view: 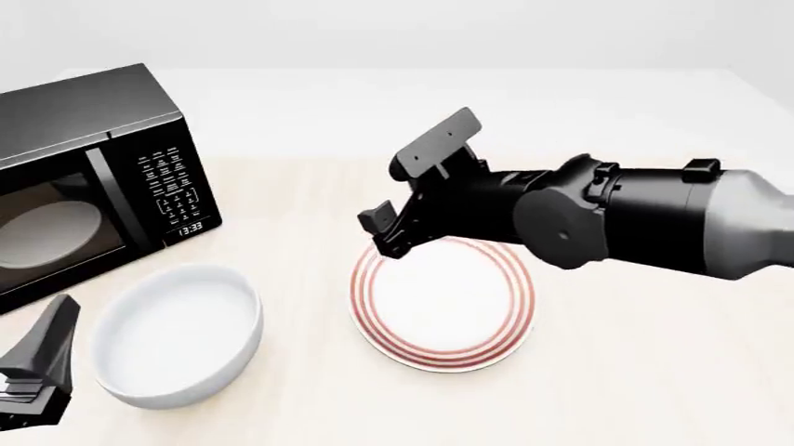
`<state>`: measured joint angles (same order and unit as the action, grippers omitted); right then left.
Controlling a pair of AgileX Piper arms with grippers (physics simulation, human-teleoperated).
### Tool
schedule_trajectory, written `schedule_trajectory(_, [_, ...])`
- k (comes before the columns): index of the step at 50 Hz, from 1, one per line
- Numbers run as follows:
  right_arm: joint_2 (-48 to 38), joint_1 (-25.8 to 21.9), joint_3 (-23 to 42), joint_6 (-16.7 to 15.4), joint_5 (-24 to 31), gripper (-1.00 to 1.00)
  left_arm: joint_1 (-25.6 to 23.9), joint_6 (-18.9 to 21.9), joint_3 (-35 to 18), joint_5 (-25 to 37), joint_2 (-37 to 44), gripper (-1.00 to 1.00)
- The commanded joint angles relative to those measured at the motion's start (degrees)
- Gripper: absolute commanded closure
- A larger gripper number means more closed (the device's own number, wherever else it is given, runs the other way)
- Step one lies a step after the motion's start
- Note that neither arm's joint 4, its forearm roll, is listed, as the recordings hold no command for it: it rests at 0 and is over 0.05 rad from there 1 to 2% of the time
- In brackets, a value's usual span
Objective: Put the white bowl to the right of the plate.
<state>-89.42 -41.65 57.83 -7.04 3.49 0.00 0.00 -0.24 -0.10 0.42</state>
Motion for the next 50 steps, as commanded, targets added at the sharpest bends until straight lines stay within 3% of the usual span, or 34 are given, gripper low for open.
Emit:
schedule_trajectory(1, [-4.2,-0.8,5.6,0.2,2.7,-1.00,0.0,0.0,0.0,0.0,0.0,-1.00])
schedule_trajectory(20, [-11.7,-2.4,16.2,0.9,6.9,-1.00,0.0,0.0,0.0,0.0,0.0,-1.00])
schedule_trajectory(25, [-13.3,-2.4,17.3,-0.1,6.8,-1.00,0.0,0.0,0.0,0.0,0.0,-1.00])
schedule_trajectory(50, [-19.6,-4.9,25.1,1.3,10.7,-1.00,0.0,0.0,0.0,0.0,0.0,-1.00])
